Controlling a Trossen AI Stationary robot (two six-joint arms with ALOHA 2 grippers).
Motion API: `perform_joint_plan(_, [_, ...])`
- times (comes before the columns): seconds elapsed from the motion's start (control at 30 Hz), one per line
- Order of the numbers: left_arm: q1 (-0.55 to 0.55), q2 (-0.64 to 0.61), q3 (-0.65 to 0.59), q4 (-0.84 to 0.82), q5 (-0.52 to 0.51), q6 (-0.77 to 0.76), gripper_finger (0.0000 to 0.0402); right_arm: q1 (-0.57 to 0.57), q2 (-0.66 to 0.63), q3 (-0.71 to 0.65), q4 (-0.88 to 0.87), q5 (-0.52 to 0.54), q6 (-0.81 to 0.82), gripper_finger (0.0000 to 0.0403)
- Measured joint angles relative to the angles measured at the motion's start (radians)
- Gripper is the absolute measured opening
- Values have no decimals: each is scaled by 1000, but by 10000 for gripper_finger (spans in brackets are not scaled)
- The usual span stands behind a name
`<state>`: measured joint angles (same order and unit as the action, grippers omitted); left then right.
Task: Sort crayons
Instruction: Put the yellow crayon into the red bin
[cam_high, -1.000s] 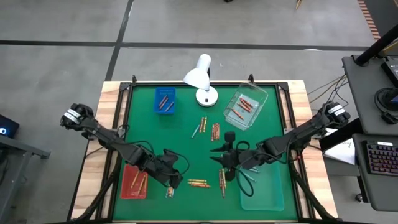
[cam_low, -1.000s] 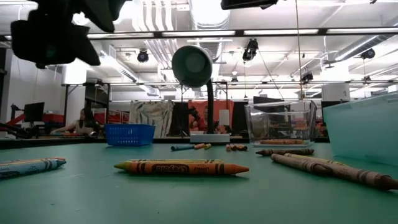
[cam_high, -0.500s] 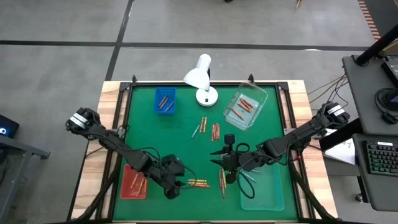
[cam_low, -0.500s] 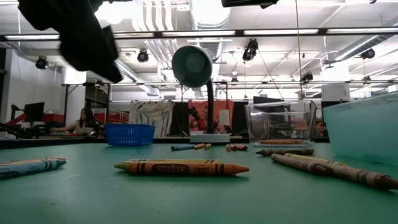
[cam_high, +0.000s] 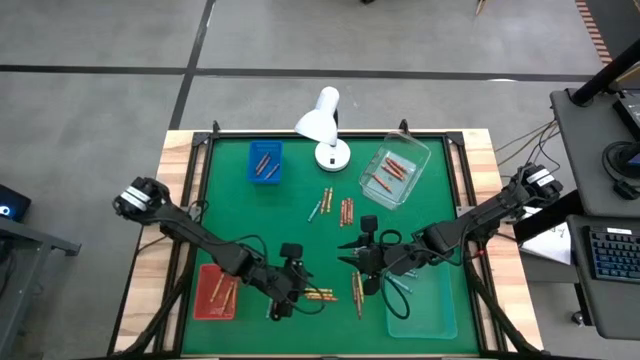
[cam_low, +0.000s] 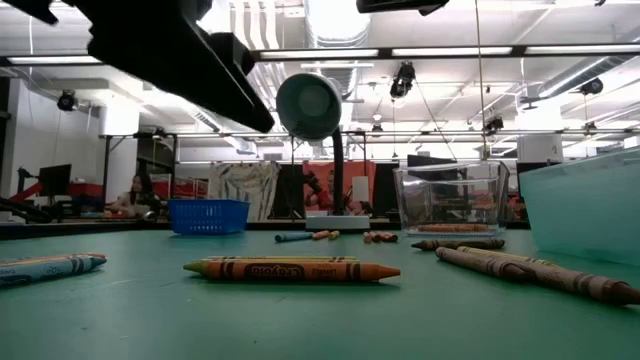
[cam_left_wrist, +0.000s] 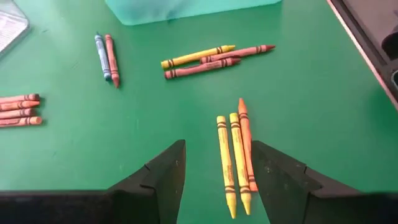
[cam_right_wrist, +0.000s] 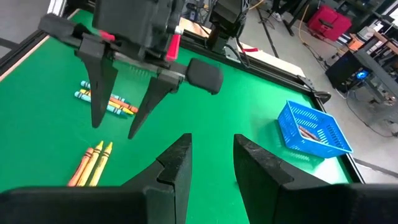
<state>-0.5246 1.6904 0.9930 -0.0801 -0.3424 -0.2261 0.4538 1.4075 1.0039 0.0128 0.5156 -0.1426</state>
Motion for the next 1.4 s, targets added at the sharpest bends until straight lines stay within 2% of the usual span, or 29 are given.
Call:
perform_joint_plan(0.23, [8, 15, -1, 5, 0, 25, 156, 4, 1, -6, -2, 0, 39, 107])
perform_joint_plan(0.43, [19, 15, -3, 47, -68, 117, 156, 32, 1, -7, -5, 0, 39, 107])
perform_joint_plan(0.6, [21, 15, -87, 233, -86, 115, 156, 58, 0, -7, -9, 0, 47, 107])
perform_joint_plan(0.73, [21, 15, -187, 426, -86, 60, 156, 61, 0, -7, -9, 1, 72, 107])
perform_joint_plan(0.83, [21, 15, -241, 509, -86, 23, 156, 61, 0, -7, -10, 1, 86, 107])
perform_joint_plan(1.2, [20, 24, -270, 521, -65, -12, 156, 58, 2, -8, -8, 1, 98, 107])
perform_joint_plan(1.4, [20, 99, -224, 541, -36, -23, 156, 58, 2, -10, -2, 7, 116, 107])
